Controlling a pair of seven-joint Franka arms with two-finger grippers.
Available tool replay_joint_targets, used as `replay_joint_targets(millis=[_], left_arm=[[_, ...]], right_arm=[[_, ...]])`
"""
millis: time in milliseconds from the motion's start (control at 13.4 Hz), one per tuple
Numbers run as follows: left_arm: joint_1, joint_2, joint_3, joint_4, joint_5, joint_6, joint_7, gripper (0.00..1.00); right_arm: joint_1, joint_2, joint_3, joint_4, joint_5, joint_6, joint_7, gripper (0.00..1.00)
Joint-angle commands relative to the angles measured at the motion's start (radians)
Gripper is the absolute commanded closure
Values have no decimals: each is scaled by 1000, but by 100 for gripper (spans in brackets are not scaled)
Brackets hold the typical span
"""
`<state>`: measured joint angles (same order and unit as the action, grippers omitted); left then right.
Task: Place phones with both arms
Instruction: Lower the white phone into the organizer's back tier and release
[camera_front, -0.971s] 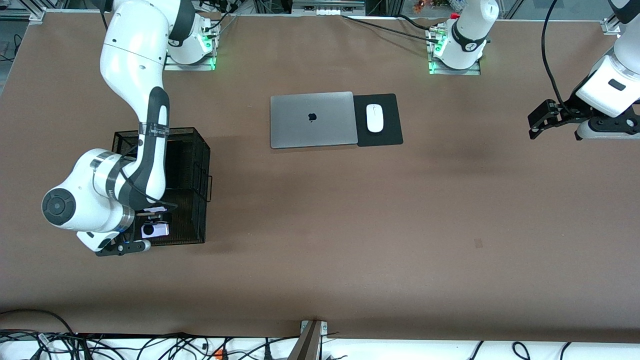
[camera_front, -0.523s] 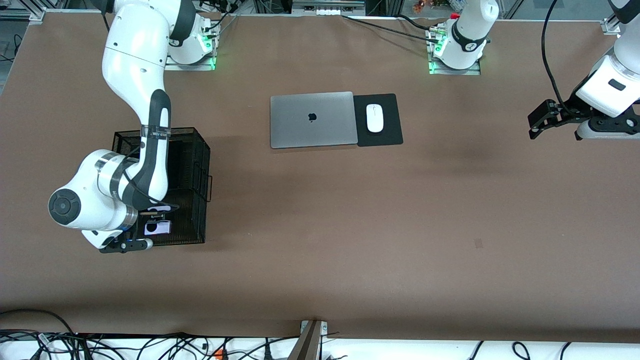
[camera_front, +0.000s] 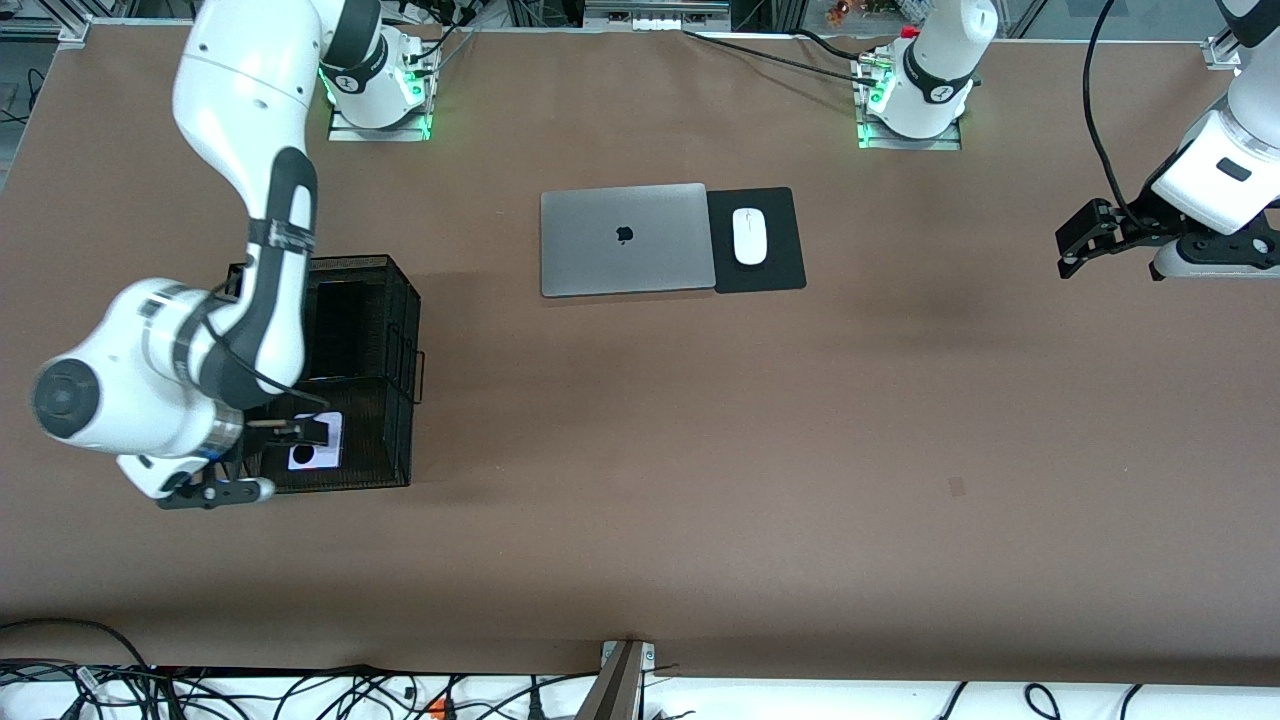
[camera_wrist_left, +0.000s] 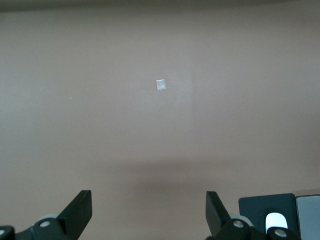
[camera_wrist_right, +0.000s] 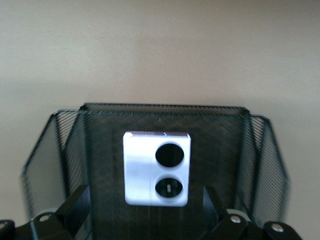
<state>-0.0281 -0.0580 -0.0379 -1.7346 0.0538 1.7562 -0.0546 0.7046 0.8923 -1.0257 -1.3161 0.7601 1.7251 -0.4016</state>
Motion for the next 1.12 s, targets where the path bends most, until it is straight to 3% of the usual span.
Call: replay_joint_targets(millis=[0,224,374,747,1046], left_arm=[[5,1,-1,15,-15,-9,9,0],[7,1,3,15,-15,-15,9,0],[5,1,3,17,-15,-17,7,0],[5,0,1,15,-15,-27,10,0],[5,1,3,15,-15,-27,10,0]], right_arm=[[71,-33,-126,28,1,-135,6,0],[143,-62,-201,28,-14,-215,9,0],[144,-117,-162,23,-82,-213,33,0],[7,-407,259,-67,-477,-105,262,0],[-149,-600,501,-199,-646,-78,326,0]])
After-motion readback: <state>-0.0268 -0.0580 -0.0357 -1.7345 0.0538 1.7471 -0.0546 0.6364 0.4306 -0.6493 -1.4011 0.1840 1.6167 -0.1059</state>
